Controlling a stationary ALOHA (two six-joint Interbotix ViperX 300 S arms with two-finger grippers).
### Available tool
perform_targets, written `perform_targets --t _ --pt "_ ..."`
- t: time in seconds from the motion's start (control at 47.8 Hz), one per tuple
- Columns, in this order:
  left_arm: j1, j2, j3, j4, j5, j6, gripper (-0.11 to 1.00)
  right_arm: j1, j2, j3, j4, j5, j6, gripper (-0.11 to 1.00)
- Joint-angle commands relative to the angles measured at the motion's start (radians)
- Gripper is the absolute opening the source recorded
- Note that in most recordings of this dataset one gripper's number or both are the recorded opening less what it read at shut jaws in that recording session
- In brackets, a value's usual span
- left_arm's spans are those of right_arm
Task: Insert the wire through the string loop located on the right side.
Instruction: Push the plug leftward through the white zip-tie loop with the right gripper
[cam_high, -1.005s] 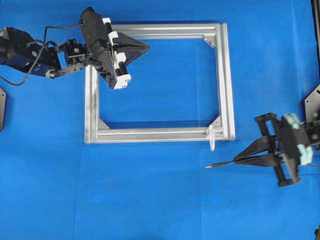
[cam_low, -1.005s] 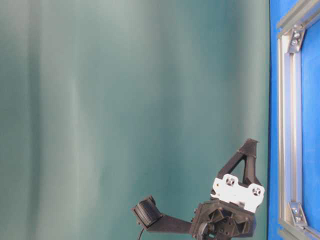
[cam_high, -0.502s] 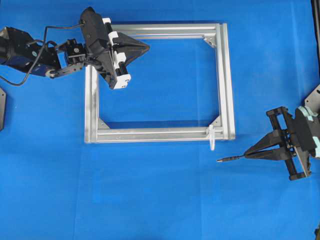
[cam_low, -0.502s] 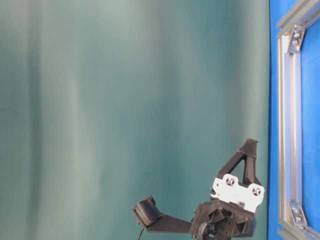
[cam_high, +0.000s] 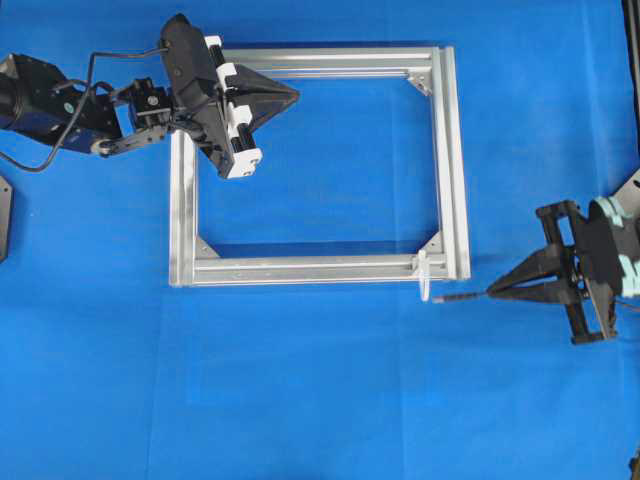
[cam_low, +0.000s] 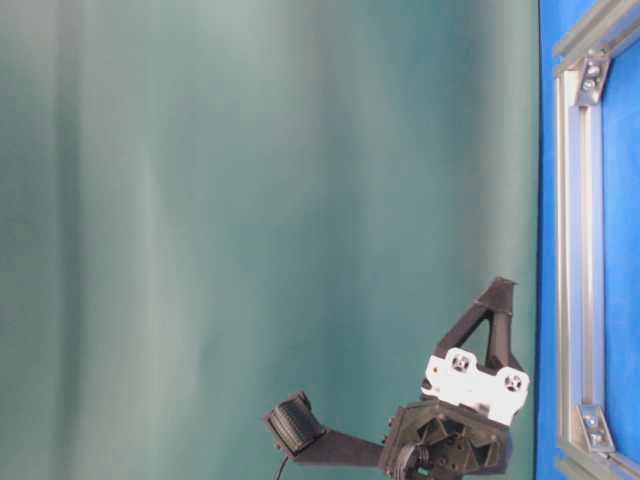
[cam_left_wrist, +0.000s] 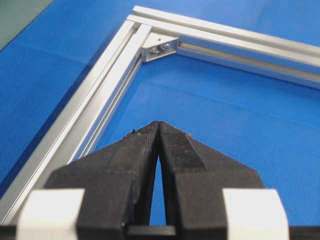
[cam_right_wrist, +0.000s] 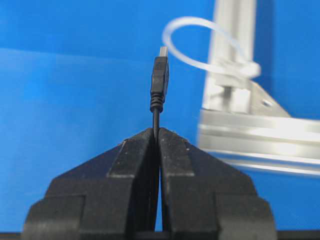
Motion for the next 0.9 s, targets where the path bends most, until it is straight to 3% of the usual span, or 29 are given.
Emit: perform_targets --t 0.0,0.879 --pt "-0.002 -0.031 -0.008 0.002 -0.005 0.002 0.0 -0.028 -0.005 -0.003 0.012 -0.012 -0.003 -0.04" --pt "-0.002 -0.031 -0.012 0.003 -0.005 0.0 0.0 -0.048 -0.005 -0.002 0.014 -0.021 -0.006 -0.04"
